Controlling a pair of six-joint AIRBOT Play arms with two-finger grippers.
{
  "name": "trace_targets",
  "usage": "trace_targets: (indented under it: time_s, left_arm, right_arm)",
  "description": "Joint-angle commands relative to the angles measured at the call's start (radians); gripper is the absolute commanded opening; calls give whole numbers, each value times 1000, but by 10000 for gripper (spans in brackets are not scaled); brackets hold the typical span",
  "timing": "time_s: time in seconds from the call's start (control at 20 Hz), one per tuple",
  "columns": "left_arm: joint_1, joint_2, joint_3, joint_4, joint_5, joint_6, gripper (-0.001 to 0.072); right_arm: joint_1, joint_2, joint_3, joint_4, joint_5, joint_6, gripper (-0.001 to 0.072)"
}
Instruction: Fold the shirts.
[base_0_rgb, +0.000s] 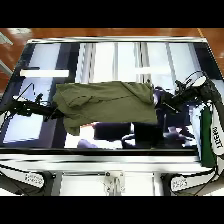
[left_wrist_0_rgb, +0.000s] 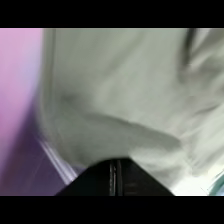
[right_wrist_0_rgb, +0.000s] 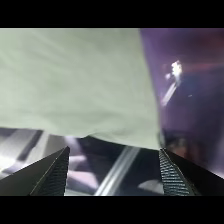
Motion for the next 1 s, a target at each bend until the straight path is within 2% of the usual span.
trace_targets:
  time_s: [0.0,0.1,0.2,0.35,0.55,0.6,0.7,0.75,0.85,0.9,0.95]
  left_arm:
    - [-9,4,1,-51,-3,42,41]
    - [-8,20,1,-51,-23,68,41]
    - [-8,37,1,-51,-43,89,40]
    - [-8,62,1,-51,-47,93,40]
    - [-8,77,1,-52,-48,92,40]
    - [-8,77,1,-52,-48,92,40]
    - [-8,78,1,-52,-50,92,40]
    - [-8,79,1,-52,-51,92,40]
    - [-8,84,9,-51,-58,93,40]
    - [-6,88,28,-51,-73,108,39]
    - [-6,100,54,-51,-88,119,39]
  right_arm:
    - [-8,0,-19,-85,23,5,672]
    - [-36,0,-79,-78,13,5,672]
    - [-60,0,-166,-5,-47,3,672]
    - [-58,0,-249,79,-166,-27,672]
    - [-28,0,-285,117,-246,-14,671]
    - [-15,-2,-288,116,-253,-8,612]
    - [14,-19,-288,122,-256,8,592]
    - [30,-27,-288,130,-256,9,522]
    - [52,-26,-283,135,-259,6,190]
    - [51,-20,-274,150,-246,-5,66]
    - [51,-1,-259,174,-233,-42,62]
